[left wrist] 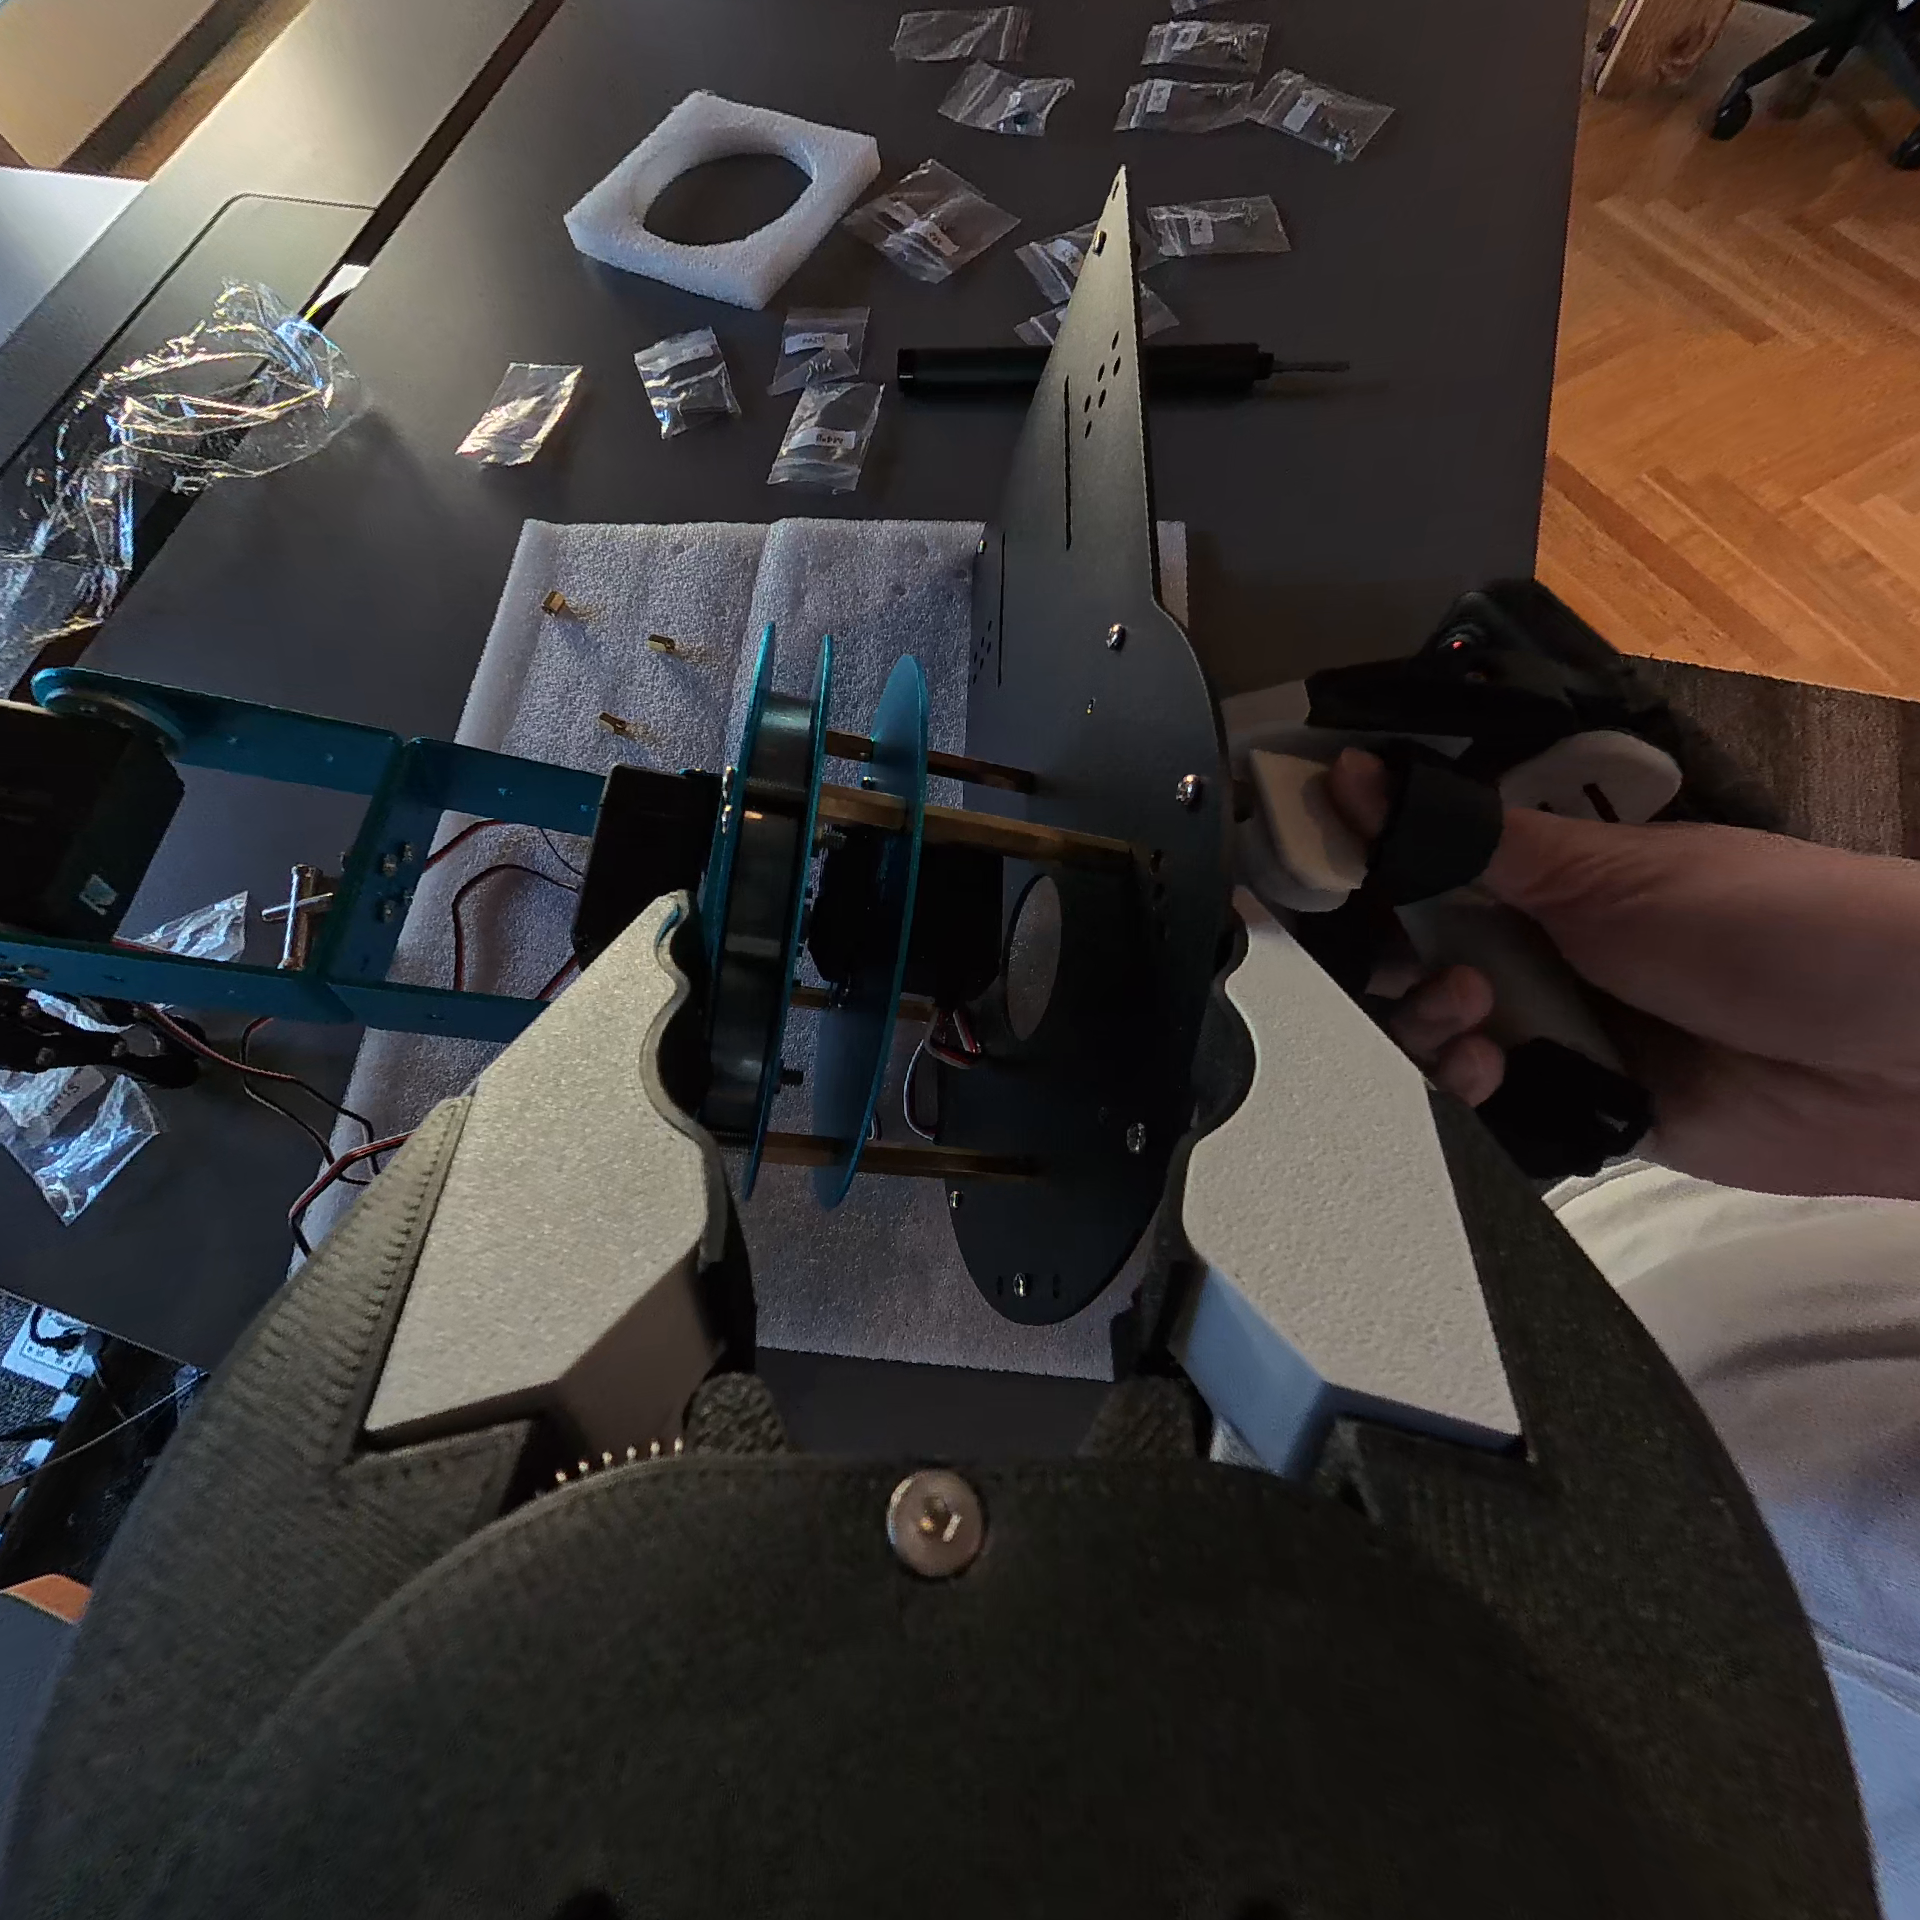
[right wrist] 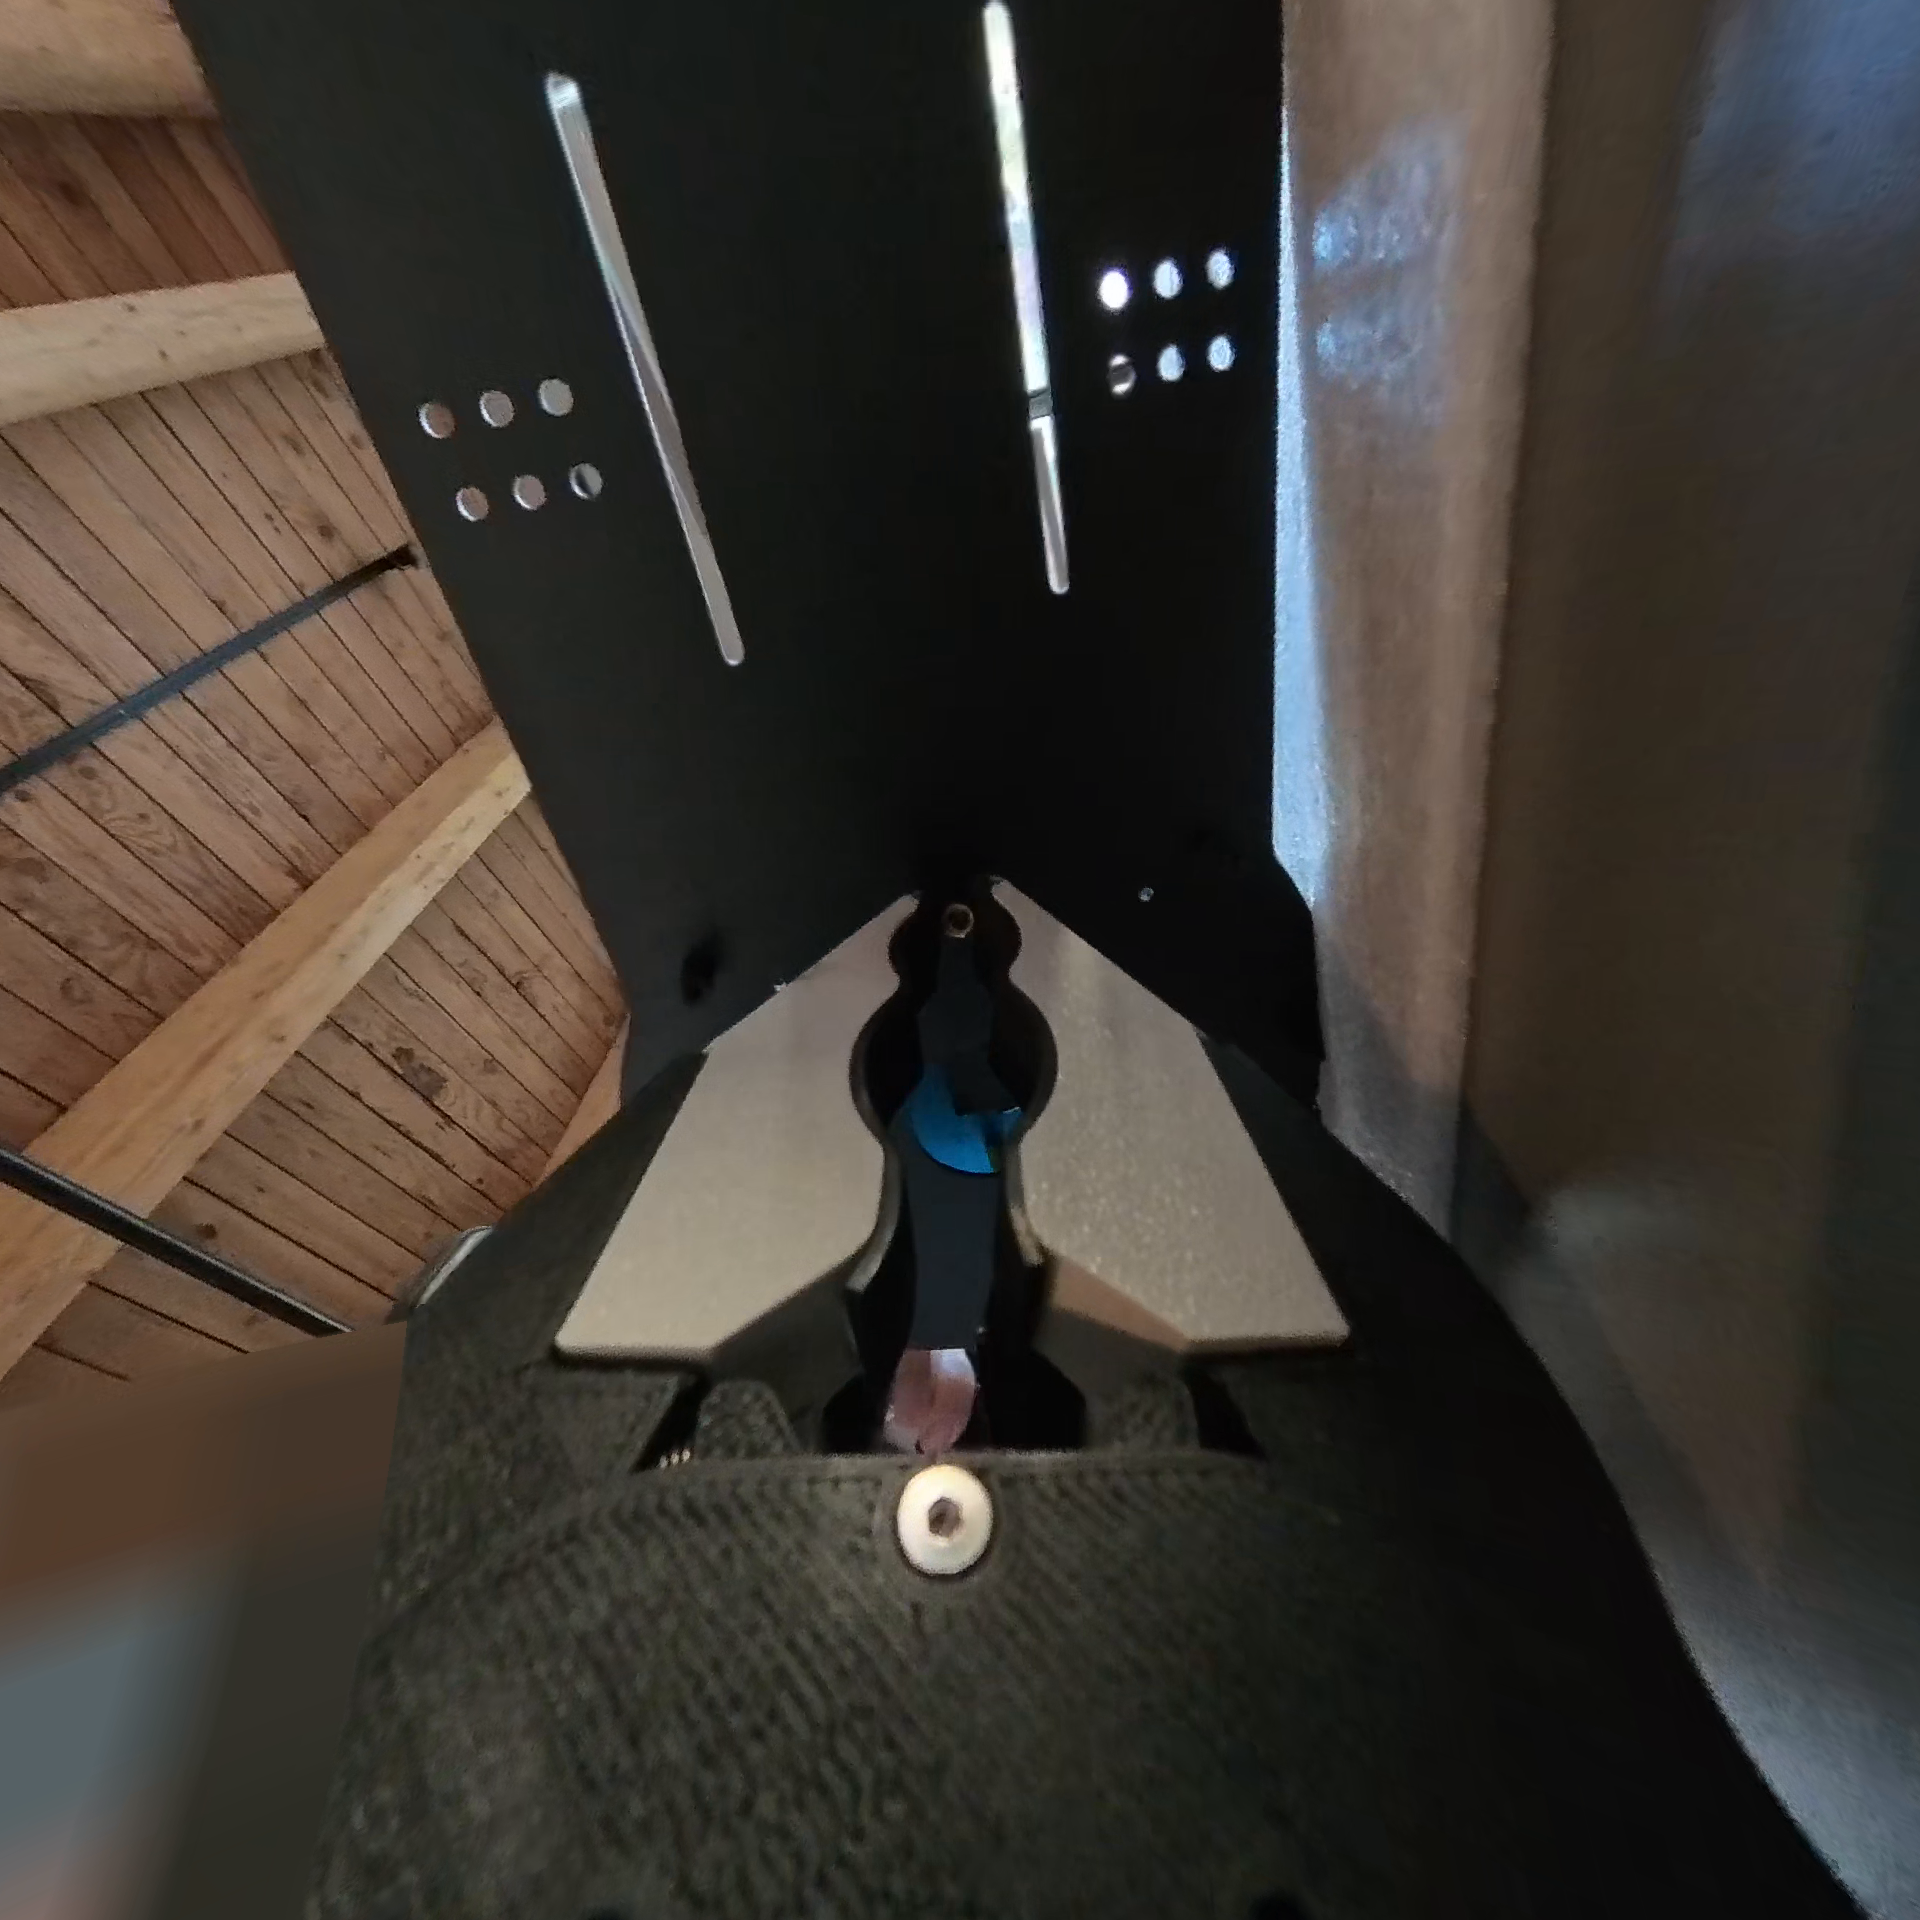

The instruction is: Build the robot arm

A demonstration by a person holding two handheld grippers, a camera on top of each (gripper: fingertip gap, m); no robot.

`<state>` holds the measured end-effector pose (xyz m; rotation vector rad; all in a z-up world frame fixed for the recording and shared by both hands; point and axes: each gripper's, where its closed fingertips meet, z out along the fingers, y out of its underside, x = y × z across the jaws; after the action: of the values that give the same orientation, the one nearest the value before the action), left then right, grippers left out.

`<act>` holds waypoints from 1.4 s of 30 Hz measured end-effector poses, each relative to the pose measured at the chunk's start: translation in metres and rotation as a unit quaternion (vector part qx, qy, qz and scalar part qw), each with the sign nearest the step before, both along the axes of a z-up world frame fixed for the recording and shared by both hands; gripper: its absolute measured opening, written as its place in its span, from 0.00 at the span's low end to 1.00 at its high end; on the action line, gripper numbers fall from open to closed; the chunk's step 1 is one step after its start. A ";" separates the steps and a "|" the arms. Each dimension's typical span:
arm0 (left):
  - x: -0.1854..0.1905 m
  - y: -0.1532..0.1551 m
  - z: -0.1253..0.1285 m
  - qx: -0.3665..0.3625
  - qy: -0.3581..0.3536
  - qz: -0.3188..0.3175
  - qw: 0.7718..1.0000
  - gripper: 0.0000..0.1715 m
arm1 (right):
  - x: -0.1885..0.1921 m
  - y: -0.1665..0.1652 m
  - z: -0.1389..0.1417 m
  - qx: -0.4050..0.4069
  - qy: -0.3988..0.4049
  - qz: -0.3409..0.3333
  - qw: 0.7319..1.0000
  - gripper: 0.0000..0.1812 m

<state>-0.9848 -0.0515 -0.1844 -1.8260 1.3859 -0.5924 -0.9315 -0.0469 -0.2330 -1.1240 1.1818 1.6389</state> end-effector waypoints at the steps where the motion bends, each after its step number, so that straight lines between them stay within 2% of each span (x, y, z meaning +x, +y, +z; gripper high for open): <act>1: 0.000 0.000 0.000 0.000 0.000 0.000 1.000 0.55 | 0.000 0.000 0.000 -0.004 -0.003 0.000 1.000 0.02; 12: 0.000 0.000 0.000 0.000 -0.004 0.000 1.000 0.55 | -0.004 -0.002 -0.001 -0.023 0.033 0.005 0.999 0.02; 23: 0.002 -0.003 -0.002 0.008 0.009 -0.008 1.000 0.59 | -0.003 -0.004 -0.001 -0.012 0.005 0.016 1.000 0.02; 26: 0.001 -0.001 0.000 0.004 0.001 0.000 1.000 0.55 | -0.003 -0.005 0.002 -0.006 -0.015 0.018 1.000 0.02; 30: 0.000 0.000 0.001 0.003 -0.008 0.002 1.000 0.55 | 0.002 -0.005 0.009 0.009 -0.068 0.024 0.997 0.02; 33: 0.000 0.000 0.001 0.002 -0.007 0.003 1.000 0.55 | 0.005 -0.007 0.014 0.027 -0.178 0.036 0.983 0.02; 35: 0.000 0.000 0.001 0.002 -0.008 0.002 1.000 0.55 | 0.010 -0.010 0.016 0.037 -0.308 0.048 0.950 0.02; 36: 0.000 0.000 0.001 0.002 -0.009 0.002 1.000 0.55 | 0.010 -0.012 0.014 0.037 -0.388 0.068 0.918 0.02; 38: 0.001 0.000 0.001 0.002 -0.012 0.003 1.000 0.55 | 0.011 -0.014 0.008 0.034 -0.536 0.108 0.837 0.02; 39: 0.001 0.000 0.001 0.001 -0.013 0.003 1.000 0.55 | 0.015 -0.014 0.001 0.029 -0.609 0.125 0.783 0.02; 41: 0.001 0.000 0.001 0.001 -0.012 0.003 1.000 0.55 | 0.019 -0.014 -0.024 0.002 -0.706 0.187 0.683 0.02; 42: 0.001 0.000 0.001 0.001 -0.011 0.003 1.000 0.55 | 0.016 -0.014 -0.031 0.013 -0.733 0.209 0.647 0.02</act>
<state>-0.9838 -0.0511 -0.1836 -1.8166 1.3653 -0.6057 -0.9153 -0.0607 -0.2638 -2.0944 -0.2304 0.4502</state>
